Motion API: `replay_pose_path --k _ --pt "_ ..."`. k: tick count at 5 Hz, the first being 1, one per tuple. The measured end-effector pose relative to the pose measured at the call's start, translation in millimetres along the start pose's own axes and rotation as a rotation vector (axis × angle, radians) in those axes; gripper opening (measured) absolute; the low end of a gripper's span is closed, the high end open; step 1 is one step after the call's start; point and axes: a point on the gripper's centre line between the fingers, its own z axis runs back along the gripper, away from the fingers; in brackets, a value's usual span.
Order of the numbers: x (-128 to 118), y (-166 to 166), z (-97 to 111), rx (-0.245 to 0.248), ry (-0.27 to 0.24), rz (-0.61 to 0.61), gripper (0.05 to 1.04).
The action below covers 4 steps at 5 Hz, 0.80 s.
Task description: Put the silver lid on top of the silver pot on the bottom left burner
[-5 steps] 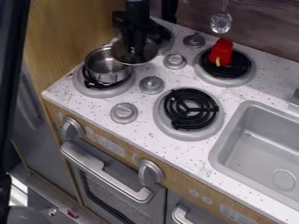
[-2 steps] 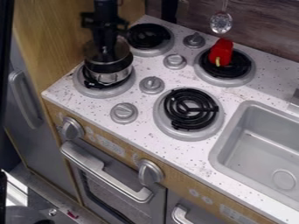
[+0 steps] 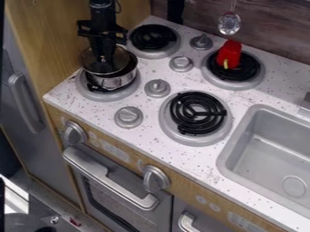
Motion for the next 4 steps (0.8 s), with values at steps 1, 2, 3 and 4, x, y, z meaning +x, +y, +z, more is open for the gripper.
replay_pose_path --k 1,2,3,4 --pt "-5 -10 0 -0.004 -0.013 -0.032 0.269" --pt "-8 -16 1 -0.008 -0.013 -0.054 0.319" --pt "-8 -24 2 -0.013 -0.009 -0.07 0.622" --pt "-3 -27 8 -0.005 -0.022 -0.091 0.923"
